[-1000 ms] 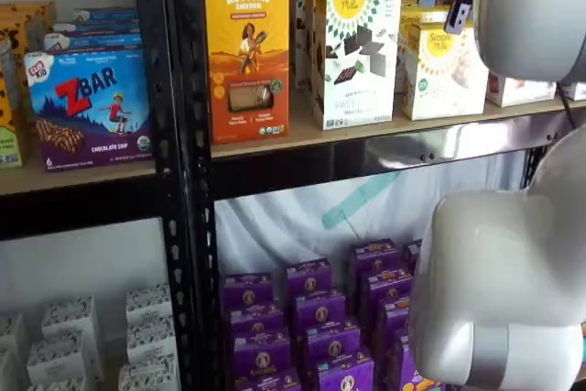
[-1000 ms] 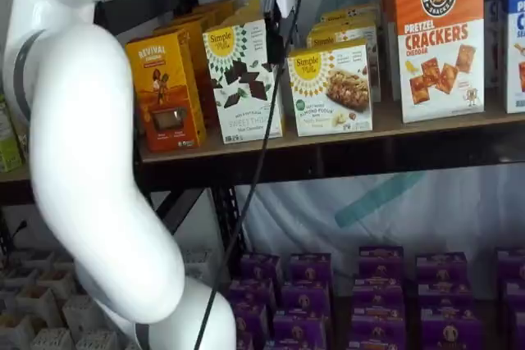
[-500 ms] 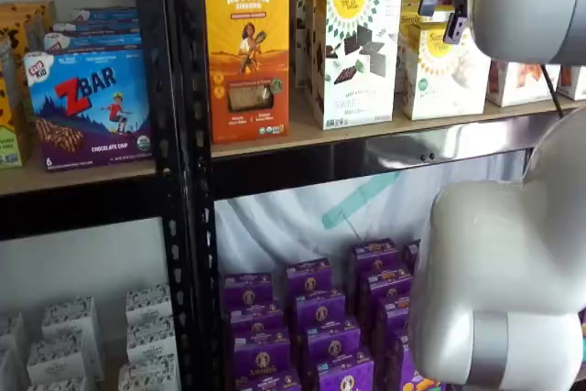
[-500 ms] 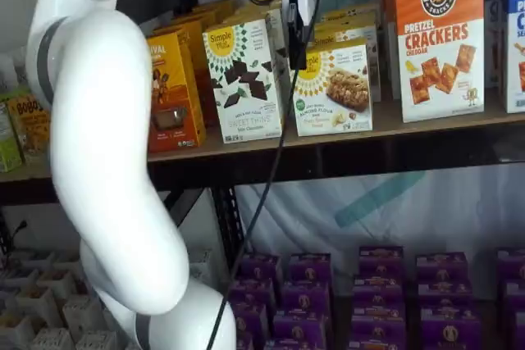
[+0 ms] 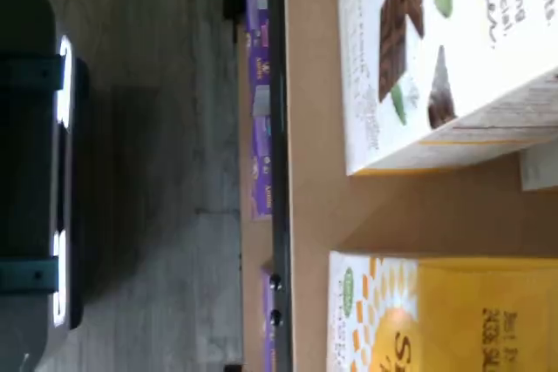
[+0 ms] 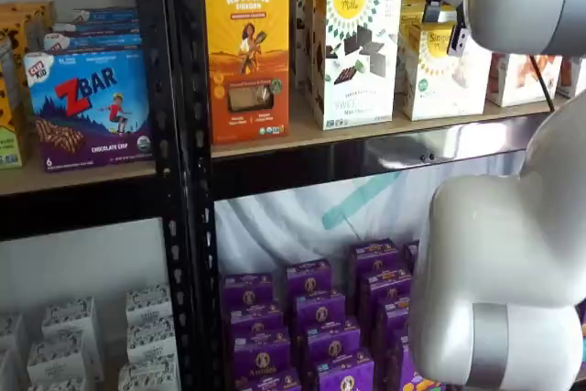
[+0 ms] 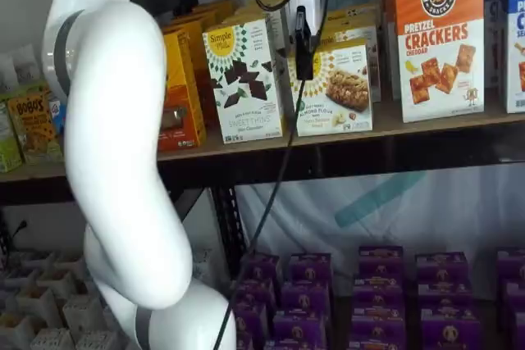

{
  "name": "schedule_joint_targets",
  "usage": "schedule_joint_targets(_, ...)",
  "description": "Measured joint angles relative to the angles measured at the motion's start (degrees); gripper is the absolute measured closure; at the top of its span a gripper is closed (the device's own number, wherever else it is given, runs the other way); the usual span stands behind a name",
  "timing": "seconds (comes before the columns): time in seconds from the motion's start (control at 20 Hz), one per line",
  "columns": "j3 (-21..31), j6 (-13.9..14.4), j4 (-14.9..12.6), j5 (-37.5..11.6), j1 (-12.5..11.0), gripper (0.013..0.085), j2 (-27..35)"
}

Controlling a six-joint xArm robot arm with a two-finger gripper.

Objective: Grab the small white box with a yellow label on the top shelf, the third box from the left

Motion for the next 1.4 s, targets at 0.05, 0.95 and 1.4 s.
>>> schedule_joint_targets(0.05,-0.4,0.1,-0.4,0.5,0.1,0.0130,0.3)
schedule_joint_targets(0.95,3.2,0.7,-3.0,-3.1,1.5,0.0130,-1.1)
schedule_joint_targets(1.4,1.3,1.2,-4.2,-1.7,2.1,0.0130,0.4)
